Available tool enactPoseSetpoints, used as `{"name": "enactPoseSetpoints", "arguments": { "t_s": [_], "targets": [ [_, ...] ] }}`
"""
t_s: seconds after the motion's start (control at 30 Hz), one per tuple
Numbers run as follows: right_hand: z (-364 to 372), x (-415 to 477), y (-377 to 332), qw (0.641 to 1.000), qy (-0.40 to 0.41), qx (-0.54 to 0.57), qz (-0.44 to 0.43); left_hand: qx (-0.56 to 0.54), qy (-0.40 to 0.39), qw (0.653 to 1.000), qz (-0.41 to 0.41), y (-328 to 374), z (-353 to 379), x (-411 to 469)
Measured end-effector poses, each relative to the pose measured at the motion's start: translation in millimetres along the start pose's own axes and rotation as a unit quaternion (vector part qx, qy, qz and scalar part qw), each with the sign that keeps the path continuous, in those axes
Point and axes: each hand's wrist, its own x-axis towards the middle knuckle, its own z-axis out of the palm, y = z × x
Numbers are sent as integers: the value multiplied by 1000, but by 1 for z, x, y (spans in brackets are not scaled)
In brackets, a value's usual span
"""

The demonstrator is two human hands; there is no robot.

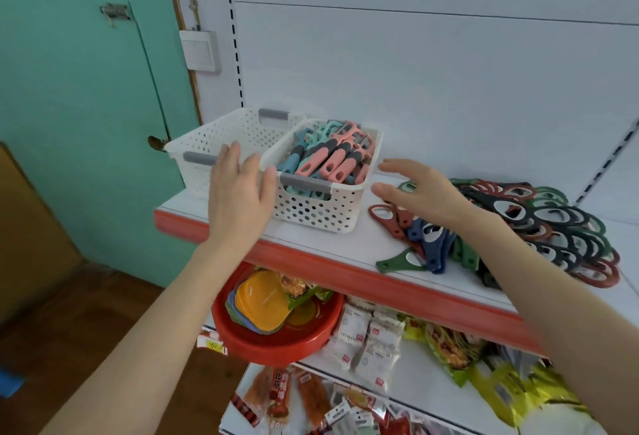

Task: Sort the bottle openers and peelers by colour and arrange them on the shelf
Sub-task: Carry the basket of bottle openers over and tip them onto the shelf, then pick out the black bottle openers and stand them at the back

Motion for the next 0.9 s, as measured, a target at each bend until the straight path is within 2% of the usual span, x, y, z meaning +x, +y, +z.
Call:
{"name": "enactPoseSetpoints", "arguments": {
  "t_s": [0.1,0.17,0.27,0.43,0.53,0.6,0.67,0.9],
  "targets": [
    [-9,-16,7,999,38,-23,24,-87,-17,989,115,35,3,-16],
    [-18,-30,16,996,60,-45,44,-136,-59,973,176,57,10,-24],
    [-38,-56,34,990,87,-87,70,-167,-121,951,230,88,29,-37],
    [-62,-93,77,974,100,-149,141,-172,-267,925,209,129,68,-46],
    [-67,-106,105,961,35,-201,187,-138,-358,904,191,152,93,-47],
    [-66,-110,119,951,-7,-218,220,-77,-412,890,179,166,112,-46],
    [-67,-108,129,949,-28,-228,215,-34,-429,886,172,177,128,-43],
    [-85,-81,169,949,-74,-274,134,1,-423,896,136,203,163,-25]
  ]
}}
